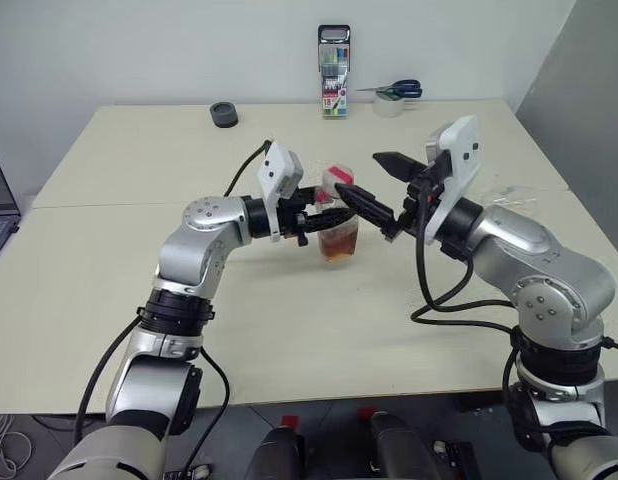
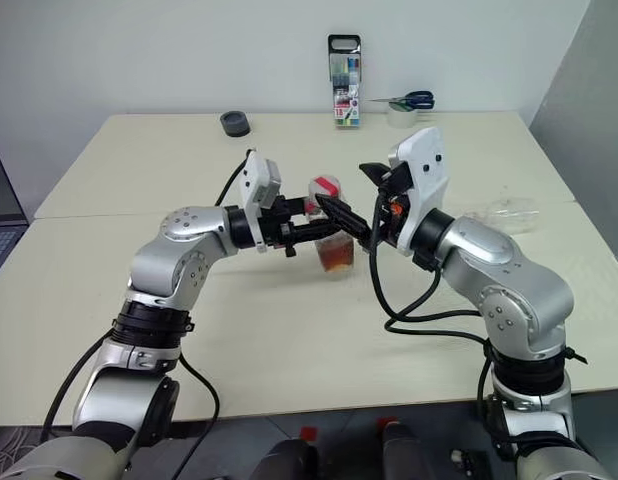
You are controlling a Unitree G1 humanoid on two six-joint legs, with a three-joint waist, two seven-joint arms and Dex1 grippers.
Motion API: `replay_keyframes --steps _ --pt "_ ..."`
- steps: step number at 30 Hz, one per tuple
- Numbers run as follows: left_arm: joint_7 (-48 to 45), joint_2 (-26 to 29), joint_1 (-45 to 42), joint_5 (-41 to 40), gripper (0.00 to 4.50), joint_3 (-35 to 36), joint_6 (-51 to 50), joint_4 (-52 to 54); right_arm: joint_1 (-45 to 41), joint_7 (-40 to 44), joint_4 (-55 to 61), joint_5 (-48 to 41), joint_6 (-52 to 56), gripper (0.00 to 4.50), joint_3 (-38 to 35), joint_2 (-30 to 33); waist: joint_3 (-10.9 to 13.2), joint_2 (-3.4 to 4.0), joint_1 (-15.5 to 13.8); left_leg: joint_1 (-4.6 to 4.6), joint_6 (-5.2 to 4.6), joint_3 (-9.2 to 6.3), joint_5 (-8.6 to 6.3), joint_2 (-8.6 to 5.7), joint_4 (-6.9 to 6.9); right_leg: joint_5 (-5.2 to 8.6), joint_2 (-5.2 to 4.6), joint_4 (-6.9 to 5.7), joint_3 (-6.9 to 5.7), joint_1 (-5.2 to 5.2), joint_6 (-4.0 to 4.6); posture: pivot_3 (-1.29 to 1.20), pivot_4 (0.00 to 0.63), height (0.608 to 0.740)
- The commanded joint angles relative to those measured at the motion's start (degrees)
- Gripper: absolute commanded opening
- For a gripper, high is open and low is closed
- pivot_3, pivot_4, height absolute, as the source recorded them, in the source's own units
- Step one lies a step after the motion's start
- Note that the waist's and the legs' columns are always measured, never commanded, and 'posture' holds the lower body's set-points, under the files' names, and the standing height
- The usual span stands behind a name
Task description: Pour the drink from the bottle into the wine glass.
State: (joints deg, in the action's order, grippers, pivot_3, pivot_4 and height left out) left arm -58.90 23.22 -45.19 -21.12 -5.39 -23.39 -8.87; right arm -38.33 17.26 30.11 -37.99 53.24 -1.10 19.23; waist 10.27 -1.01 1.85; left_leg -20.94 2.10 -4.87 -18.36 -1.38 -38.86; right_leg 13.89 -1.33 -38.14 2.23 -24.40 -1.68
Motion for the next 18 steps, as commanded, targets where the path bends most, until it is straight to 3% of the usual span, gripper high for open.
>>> replay_keyframes --steps 1,12,15,18 --pt "-0.3 -0.6 -1.2 -0.4 1.87 0.0 1.3 2.4 -1.0 -0.9 1.6 0.6 -1.0 4.50 0.7 -0.8 0.0 0.00 0.0 0.00 0.00 0.00 0.00 0.00 0.00 0.00 0.00 0.01 0.00 0.00 0.00 0.00 0.150 0.740" --pt "0.3 -1.4 -1.3 -0.1 1.87 -0.4 1.6 2.8 -0.7 0.0 -0.6 2.5 -3.6 4.50 1.9 -1.6 0.0 0.00 0.0 0.00 0.00 0.00 0.00 -0.01 0.00 0.00 0.00 0.00 0.00 0.00 0.00 0.00 0.150 0.740" --pt "0.1 -1.2 -1.4 0.0 1.87 -0.4 1.7 2.6 -0.3 0.4 -1.2 3.1 -4.1 3.95 1.9 -1.8 0.0 0.00 0.0 0.00 0.00 0.00 0.00 0.00 0.00 0.00 0.00 0.00 0.00 0.00 0.00 0.00 0.150 0.740" --pt "0.0 -1.2 -1.7 0.2 1.87 -0.4 2.1 2.2 -0.1 1.2 -1.9 4.1 -5.1 2.90 2.6 -1.4 0.0 0.00 0.0 0.00 0.00 0.00 0.00 -0.01 0.00 0.00 0.00 0.00 0.00 0.00 0.00 0.00 0.150 0.740"
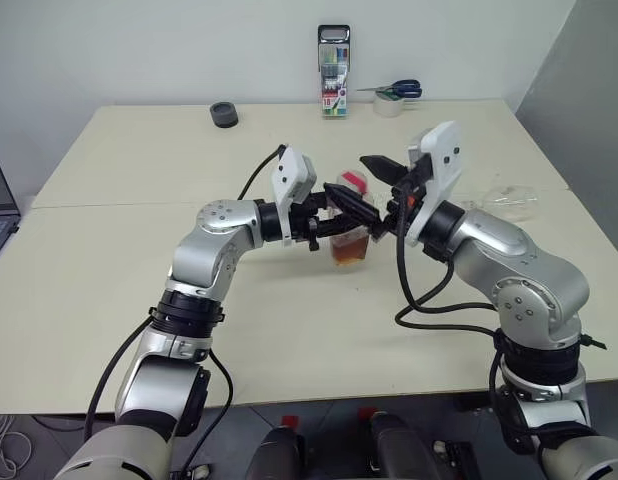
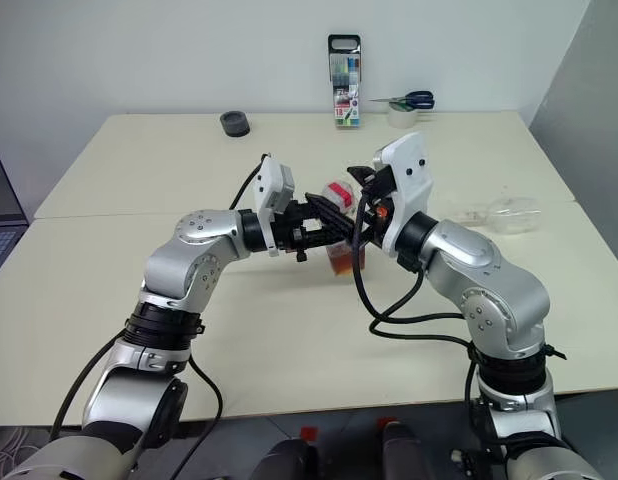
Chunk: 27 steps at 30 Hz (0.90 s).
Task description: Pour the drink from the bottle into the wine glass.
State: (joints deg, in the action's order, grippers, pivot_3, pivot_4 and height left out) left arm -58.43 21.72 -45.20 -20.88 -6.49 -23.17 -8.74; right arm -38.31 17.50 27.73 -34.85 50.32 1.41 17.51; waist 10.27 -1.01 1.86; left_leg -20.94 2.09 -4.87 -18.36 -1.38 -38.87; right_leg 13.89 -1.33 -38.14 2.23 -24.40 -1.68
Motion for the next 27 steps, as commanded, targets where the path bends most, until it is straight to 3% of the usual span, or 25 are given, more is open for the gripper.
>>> replay_keyframes --steps 1,6,9,12,15,26,27 --pt "-0.4 0.3 -1.8 -0.1 1.87 0.7 2.0 2.0 0.1 1.3 0.3 1.1 -2.4 2.55 0.2 0.5 0.0 0.00 0.0 0.00 0.00 0.00 0.00 0.00 0.00 0.00 0.00 0.00 0.00 0.00 0.00 0.00 0.150 0.740" --pt "-0.6 0.1 -2.0 0.3 1.87 0.8 2.2 1.4 0.8 2.1 0.2 1.5 -2.8 1.16 0.8 0.5 0.0 0.00 0.0 0.00 0.00 0.01 0.00 0.00 0.00 0.00 0.01 0.00 0.00 0.00 0.00 0.00 0.150 0.740" --pt "-0.8 0.0 -2.0 0.5 1.87 0.9 2.5 1.2 1.1 2.5 0.2 2.0 -3.0 0.09 1.1 0.6 0.0 0.00 0.0 0.00 0.00 0.00 0.00 0.00 0.00 0.00 0.00 0.00 0.00 0.00 0.00 0.00 0.150 0.740" --pt "-1.0 0.0 -2.1 0.7 1.87 1.0 2.5 1.1 1.1 2.5 0.2 2.1 -3.0 0.04 0.9 0.4 0.0 0.00 0.0 0.00 0.00 0.00 0.00 0.00 0.00 0.00 0.00 0.00 0.00 0.00 0.00 0.00 0.150 0.740" --pt "-1.1 -0.1 -2.2 0.7 1.87 1.2 2.6 0.9 0.7 2.6 0.1 1.6 -3.1 0.61 0.4 0.0 0.0 0.00 0.0 0.00 0.00 0.00 0.00 0.00 0.00 0.00 0.00 0.00 0.00 0.00 0.00 0.00 0.150 0.740" --pt "-0.9 -0.3 -2.5 0.6 1.87 1.4 2.7 1.1 0.5 3.5 -0.2 2.7 -3.4 4.45 1.7 0.3 0.0 0.00 0.0 0.00 0.00 0.00 0.00 0.00 0.00 0.00 0.00 0.00 0.00 0.00 0.00 0.00 0.150 0.740" --pt "-0.9 -0.3 -2.5 0.5 1.87 1.5 2.6 1.1 0.4 3.5 -0.2 2.6 -3.4 4.45 1.7 0.3 0.0 0.00 0.0 0.00 0.00 0.00 0.00 0.00 0.00 0.00 0.00 0.00 0.00 0.00 0.00 0.00 0.150 0.740"
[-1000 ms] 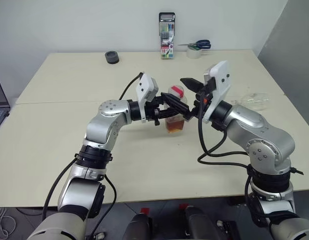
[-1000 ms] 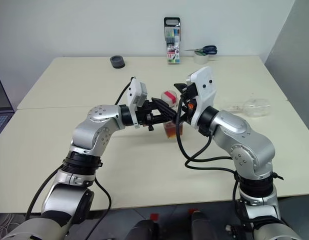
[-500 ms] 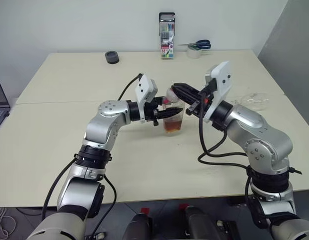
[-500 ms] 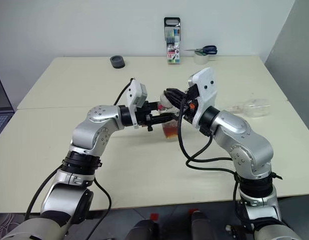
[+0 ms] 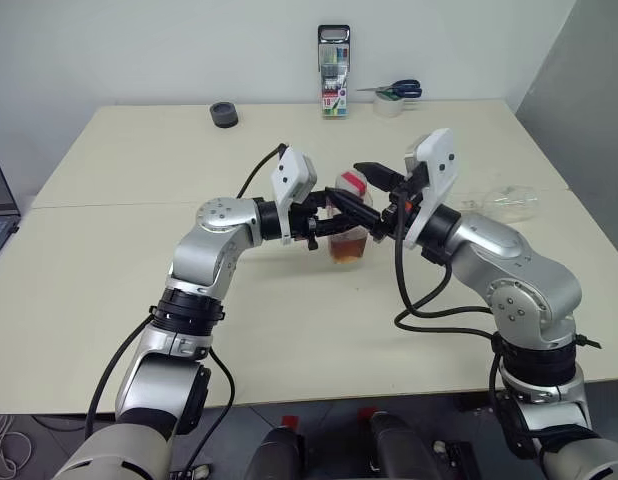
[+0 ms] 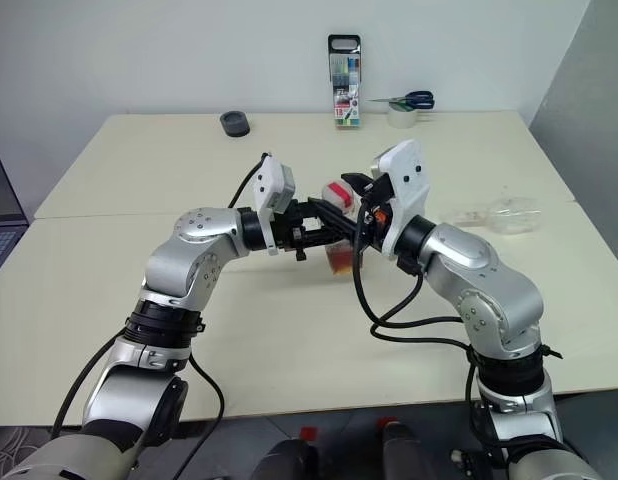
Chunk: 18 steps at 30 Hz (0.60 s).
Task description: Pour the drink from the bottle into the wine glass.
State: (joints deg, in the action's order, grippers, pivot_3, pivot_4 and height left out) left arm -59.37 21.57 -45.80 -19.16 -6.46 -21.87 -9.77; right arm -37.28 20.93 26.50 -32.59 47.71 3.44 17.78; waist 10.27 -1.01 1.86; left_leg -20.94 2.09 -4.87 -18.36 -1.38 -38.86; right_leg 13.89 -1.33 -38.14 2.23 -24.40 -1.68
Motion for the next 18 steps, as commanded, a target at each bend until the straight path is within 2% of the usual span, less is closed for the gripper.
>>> replay_keyframes --steps 1,11,15,18 --pt "0.1 -0.2 -1.9 -1.2 1.87 1.5 1.2 2.2 -0.6 0.1 1.1 0.3 -0.7 4.45 -0.3 0.0 0.0 0.00 0.0 0.00 0.00 0.00 0.00 0.00 0.00 0.00 0.00 0.00 0.00 0.00 0.00 0.00 0.150 0.740" --pt "0.3 -0.3 -2.1 -1.2 1.87 1.4 1.1 2.2 -1.2 -0.7 0.5 -0.3 -1.0 4.45 -1.4 -0.8 0.0 0.00 0.0 0.00 0.00 -0.01 0.00 0.00 0.00 0.00 0.00 0.00 -0.01 0.00 0.00 0.00 0.150 0.740" --pt "0.5 -0.3 -2.3 -1.1 1.87 1.5 1.1 1.9 -1.0 -0.8 0.4 0.1 -1.4 3.26 -1.2 -0.9 0.0 0.00 0.0 0.00 0.00 0.00 0.00 0.00 0.00 0.00 0.00 0.00 0.00 0.00 0.00 0.00 0.150 0.740" --pt "0.5 -0.3 -2.2 -1.0 1.87 1.5 1.0 1.9 -0.9 -0.7 0.2 0.6 -1.8 2.21 -0.8 -0.9 0.0 0.00 0.0 0.00 0.00 0.01 0.00 0.00 0.00 0.00 0.00 0.00 0.00 0.00 0.00 0.00 0.150 0.740"
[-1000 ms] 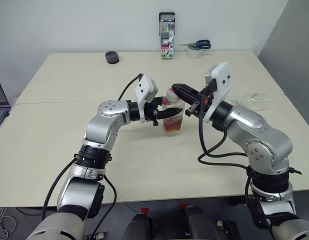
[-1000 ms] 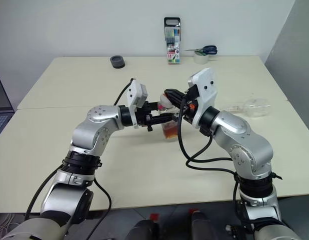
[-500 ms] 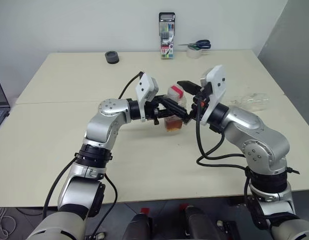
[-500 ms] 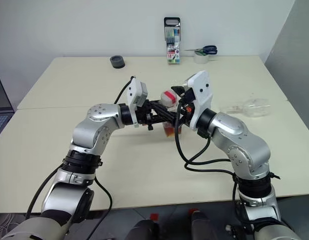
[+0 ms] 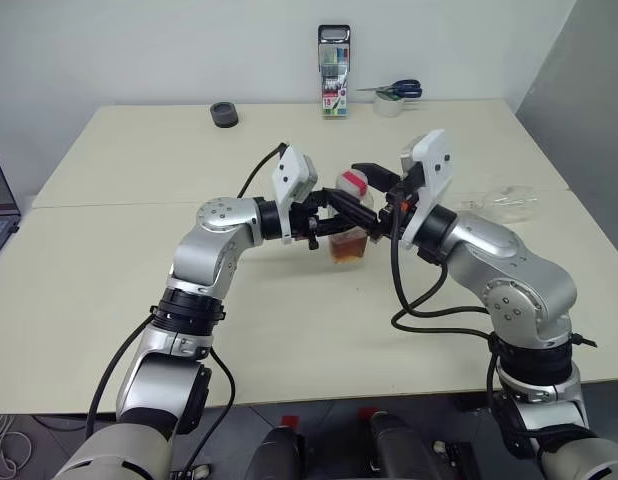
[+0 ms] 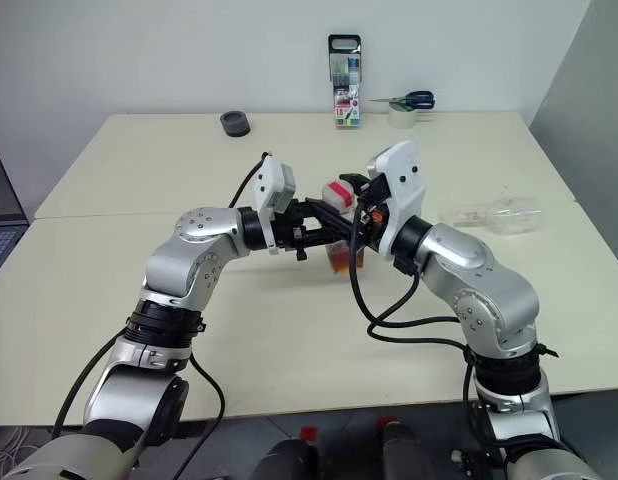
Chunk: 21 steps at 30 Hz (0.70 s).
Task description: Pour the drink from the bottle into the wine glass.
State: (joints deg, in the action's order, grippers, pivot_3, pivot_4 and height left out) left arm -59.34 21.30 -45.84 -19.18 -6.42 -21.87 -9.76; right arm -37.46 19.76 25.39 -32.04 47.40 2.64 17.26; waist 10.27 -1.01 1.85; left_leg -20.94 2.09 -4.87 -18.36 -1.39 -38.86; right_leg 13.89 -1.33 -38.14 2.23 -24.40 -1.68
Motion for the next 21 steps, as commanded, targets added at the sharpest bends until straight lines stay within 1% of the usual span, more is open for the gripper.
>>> replay_keyframes --steps 1,7,10,11,13,14,15,17,18,20,21 --pt "0.5 0.0 -2.2 -1.0 1.87 1.5 1.0 2.0 -0.6 0.6 1.3 0.3 -1.7 1.87 0.2 -0.3 0.0 0.00 0.0 0.00 0.00 0.00 0.00 0.00 0.00 0.00 0.00 0.00 0.00 0.00 0.00 0.00 0.150 0.740" --pt "-0.2 0.3 -2.1 -1.9 1.87 1.6 -0.3 3.5 0.1 2.0 1.7 1.1 -2.2 1.85 1.2 -0.3 0.0 0.00 0.0 0.00 0.00 0.00 0.00 0.00 0.00 0.00 0.00 0.00 0.00 0.00 0.00 0.00 0.150 0.740" --pt "-2.1 1.1 -1.9 -3.2 1.87 1.5 -1.3 4.9 -1.5 6.5 1.4 -0.6 -2.1 1.85 1.8 1.2 0.0 0.00 0.0 0.00 0.00 -0.01 0.00 0.00 0.00 0.00 0.00 0.00 0.00 0.00 0.00 0.00 0.150 0.740" --pt "-3.4 1.5 -1.8 -5.2 1.87 2.0 -3.4 6.4 -3.0 10.8 1.0 -3.1 -1.5 1.85 1.3 2.8 0.0 0.00 0.0 0.00 0.00 -0.01 0.00 0.00 0.00 0.00 0.00 0.00 0.00 0.00 0.00 0.00 0.150 0.740" --pt "-7.5 3.1 -1.8 -10.9 1.87 2.3 -9.0 11.0 -6.7 24.7 -1.1 -8.7 -0.9 1.85 0.8 8.3 0.0 0.00 0.0 -0.01 -0.02 0.01 -0.01 -0.02 0.00 0.00 0.04 0.01 -0.01 0.00 0.00 0.00 0.150 0.740" --pt "-11.2 4.9 -2.7 -14.2 1.87 2.3 -12.0 13.1 -10.7 32.1 -5.3 -10.8 0.2 1.85 1.0 10.7 0.0 0.00 0.0 -0.01 -0.04 0.02 -0.02 -0.03 -0.01 0.00 0.07 0.01 -0.01 0.00 0.00 0.00 0.150 0.740" --pt "-13.6 5.9 -3.7 -16.6 1.87 2.5 -14.0 14.3 -14.3 36.5 -9.3 -12.3 1.6 1.85 1.1 11.6 0.0 0.01 0.0 0.02 -0.15 -0.04 -0.08 0.00 0.00 0.00 0.09 0.06 -0.05 0.05 0.00 0.00 0.150 0.740" --pt "-15.0 6.5 -5.2 -17.8 1.87 2.7 -14.9 14.5 -18.6 40.2 -14.6 -13.0 2.6 1.85 1.5 12.0 0.4 0.08 0.5 -0.04 -0.31 0.14 -0.07 -0.06 -0.06 -0.06 0.16 -0.01 0.08 -0.06 -0.08 0.00 0.150 0.740" --pt "-14.9 6.5 -5.5 -17.5 1.87 2.8 -14.6 14.2 -19.4 41.4 -15.7 -12.9 2.5 1.85 1.7 12.3 0.4 0.08 0.5 0.01 -0.32 0.06 -0.08 -0.03 -0.06 -0.06 0.16 0.02 0.00 0.01 -0.08 0.00 0.150 0.740" --pt "-14.7 7.0 -5.5 -16.5 1.87 2.8 -13.6 13.5 -19.3 42.7 -16.3 -13.6 3.6 2.61 1.0 13.8 0.3 0.08 0.4 0.02 -0.32 -0.04 -0.08 0.01 -0.03 -0.05 0.14 0.07 -0.09 0.07 -0.07 0.00 0.150 0.740" --pt "-14.5 7.2 -5.3 -16.4 1.87 3.1 -13.5 13.3 -18.8 43.0 -16.0 -14.1 4.3 2.91 0.3 14.5 0.3 0.08 0.3 0.03 -0.31 -0.04 -0.08 0.01 -0.01 -0.05 0.11 0.11 -0.08 0.10 -0.07 0.00 0.150 0.740"
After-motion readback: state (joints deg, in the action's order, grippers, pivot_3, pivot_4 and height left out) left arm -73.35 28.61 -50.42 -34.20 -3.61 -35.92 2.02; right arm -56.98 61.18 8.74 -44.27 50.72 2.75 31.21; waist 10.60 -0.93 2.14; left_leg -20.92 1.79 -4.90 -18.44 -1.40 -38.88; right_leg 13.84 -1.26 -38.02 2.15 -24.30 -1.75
